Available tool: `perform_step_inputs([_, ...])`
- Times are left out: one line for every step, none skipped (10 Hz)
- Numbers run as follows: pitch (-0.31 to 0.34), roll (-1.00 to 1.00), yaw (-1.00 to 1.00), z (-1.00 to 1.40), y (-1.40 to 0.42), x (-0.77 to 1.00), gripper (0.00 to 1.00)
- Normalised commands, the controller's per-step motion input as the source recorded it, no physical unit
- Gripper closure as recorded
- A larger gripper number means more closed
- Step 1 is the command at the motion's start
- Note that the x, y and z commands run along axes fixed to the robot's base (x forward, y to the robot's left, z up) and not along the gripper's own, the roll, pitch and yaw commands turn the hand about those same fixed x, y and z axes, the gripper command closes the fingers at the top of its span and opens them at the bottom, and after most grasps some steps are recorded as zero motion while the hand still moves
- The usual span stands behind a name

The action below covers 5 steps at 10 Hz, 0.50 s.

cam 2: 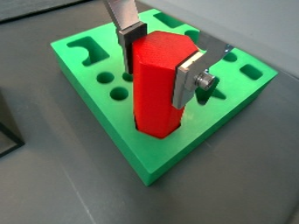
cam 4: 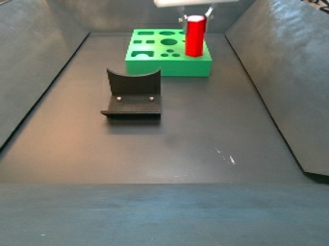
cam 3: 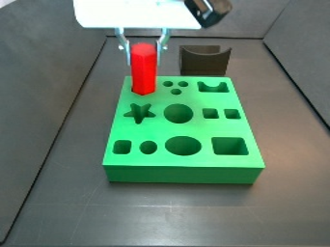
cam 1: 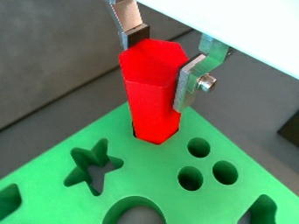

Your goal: Insert the hexagon object.

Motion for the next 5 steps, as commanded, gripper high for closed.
perform_step_inputs([-0.181, -0.04, 0.00, -0.89, 0.00, 0.17, 1.00])
perform_step_inputs([-0.140, 0.00, 0.02, -0.97, 0.07, 0.09, 1.00])
perform_step_inputs([-0.250, -0.17, 0.00, -0.18, 0.00, -0.10, 1.00])
perform_step_inputs([-0.004, 0.00, 0.00, 0.00, 0.00, 0.00, 1.00])
perform_step_inputs([0.000, 0.00, 0.00, 0.00, 0.00, 0.00, 1.00])
